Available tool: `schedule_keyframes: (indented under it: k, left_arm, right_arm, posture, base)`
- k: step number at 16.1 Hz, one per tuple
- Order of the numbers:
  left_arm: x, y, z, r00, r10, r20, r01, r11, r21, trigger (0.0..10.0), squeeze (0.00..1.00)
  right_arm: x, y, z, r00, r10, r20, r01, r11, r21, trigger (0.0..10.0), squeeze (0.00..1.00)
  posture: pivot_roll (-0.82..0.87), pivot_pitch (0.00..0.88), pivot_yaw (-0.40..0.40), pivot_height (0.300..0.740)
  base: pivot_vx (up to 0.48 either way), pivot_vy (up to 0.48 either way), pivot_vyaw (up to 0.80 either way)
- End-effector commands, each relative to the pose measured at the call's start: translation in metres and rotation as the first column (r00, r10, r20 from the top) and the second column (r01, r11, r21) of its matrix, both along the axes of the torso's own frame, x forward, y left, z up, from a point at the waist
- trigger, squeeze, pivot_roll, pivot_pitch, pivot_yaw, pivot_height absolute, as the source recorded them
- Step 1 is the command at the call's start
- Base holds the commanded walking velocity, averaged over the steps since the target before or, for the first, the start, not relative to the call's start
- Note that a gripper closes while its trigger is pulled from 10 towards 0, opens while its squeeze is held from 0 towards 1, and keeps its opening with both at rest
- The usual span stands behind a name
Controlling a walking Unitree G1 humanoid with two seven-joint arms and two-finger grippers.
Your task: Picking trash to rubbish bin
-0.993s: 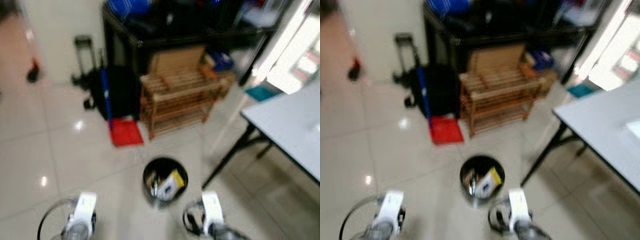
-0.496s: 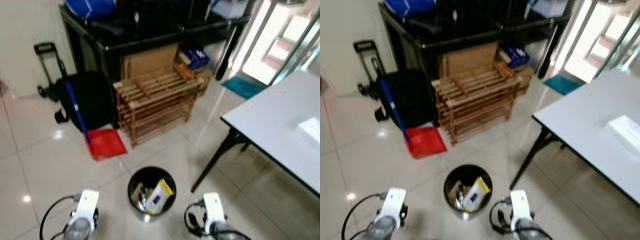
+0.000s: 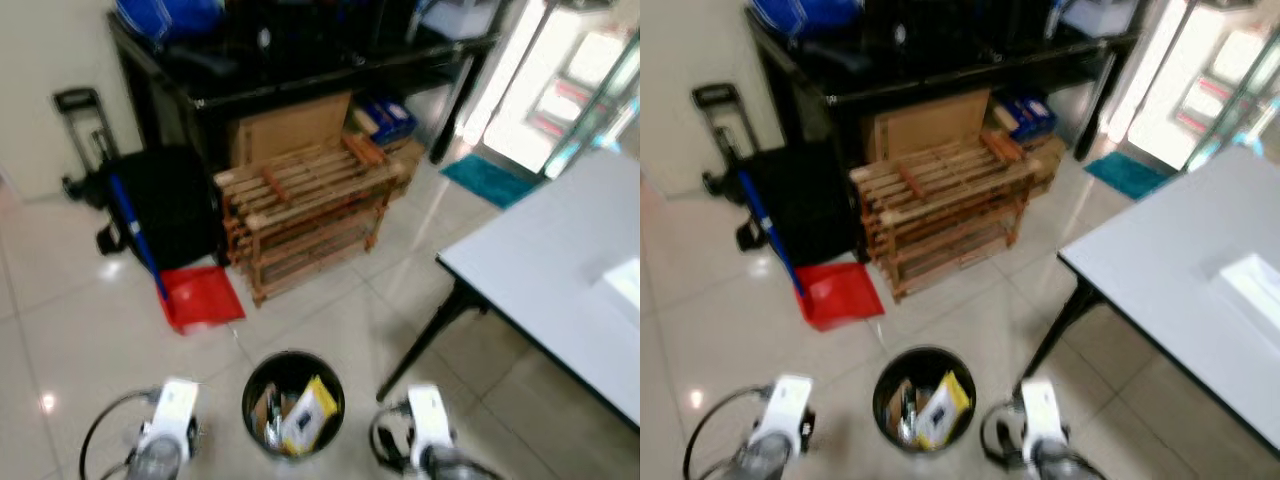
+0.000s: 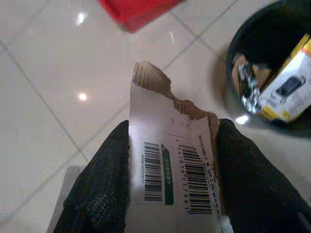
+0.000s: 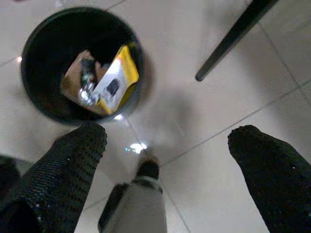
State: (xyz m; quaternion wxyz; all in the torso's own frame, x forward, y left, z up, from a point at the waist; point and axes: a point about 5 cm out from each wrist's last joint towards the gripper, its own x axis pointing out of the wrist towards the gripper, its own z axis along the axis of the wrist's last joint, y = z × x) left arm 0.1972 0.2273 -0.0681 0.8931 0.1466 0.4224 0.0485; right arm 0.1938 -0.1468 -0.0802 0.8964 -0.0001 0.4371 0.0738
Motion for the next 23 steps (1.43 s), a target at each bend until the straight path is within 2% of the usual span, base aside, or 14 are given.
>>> schedule_keyframes:
  k: [1,8,10,13,15,17,20,23]
  left_arm:
    - [0.002,-0.013,-0.002,1.000,-0.018,0.001,0.018,1.000,-0.025,10.0,0.00]
    - [0.002,-0.013,-0.002,1.000,-0.016,0.004,0.016,1.000,-0.026,10.0,0.00]
    - [0.004,-0.014,0.000,1.000,-0.005,0.029,0.006,0.999,-0.033,10.0,0.00]
    - [0.008,-0.014,0.002,0.999,-0.019,0.049,0.021,0.999,-0.042,10.0,0.00]
    - [0.015,-0.015,0.006,0.997,-0.027,0.074,0.032,0.998,-0.062,10.0,0.00]
    - [0.027,-0.020,0.013,0.993,-0.025,0.114,0.038,0.993,-0.114,10.0,0.00]
    - [0.042,-0.031,0.022,0.984,-0.077,0.162,0.103,0.982,-0.158,10.0,0.00]
    - [0.060,-0.051,0.033,0.963,-0.122,0.238,0.183,0.950,-0.253,10.0,0.00]
  right_arm:
    - [-0.005,-0.017,-0.002,0.999,-0.031,-0.016,0.031,0.999,-0.035,10.0,0.00]
    - [-0.006,-0.015,-0.003,0.999,-0.027,-0.017,0.026,0.999,-0.032,10.0,0.00]
    - [-0.005,-0.015,-0.002,1.000,-0.020,-0.013,0.020,0.999,-0.031,10.0,0.00]
    - [0.010,-0.012,0.006,1.000,0.010,0.025,-0.010,1.000,0.004,10.0,0.00]
    - [0.021,-0.006,0.012,0.996,0.093,0.008,-0.094,0.994,0.053,10.0,0.00]
    - [0.038,0.003,0.024,0.983,0.168,0.072,-0.176,0.977,0.124,10.0,0.00]
    - [0.048,0.016,0.034,0.958,0.265,0.112,-0.282,0.941,0.189,10.0,0.00]
    - [0.051,0.027,0.040,0.931,0.338,0.142,-0.364,0.892,0.266,10.0,0.00]
  posture:
    - [0.03,0.073,-0.085,0.740]
    - [0.03,0.074,-0.085,0.740]
    - [0.02,0.076,-0.085,0.740]
    - [0.02,0.080,-0.086,0.740]
    - [0.02,0.084,-0.089,0.740]
    - [0.01,0.085,-0.091,0.740]
    - [0.01,0.086,-0.100,0.740]
    - [-0.01,0.089,-0.110,0.740]
  base:
    - [0.356,0.000,0.00]
    - [0.351,0.000,0.00]
    - [0.131,0.000,0.00]
    - [0.000,0.000,0.00]
    - [0.000,0.000,0.00]
    - [0.000,0.000,0.00]
    - [0.000,0.000,0.00]
    - [0.000,0.000,0.00]
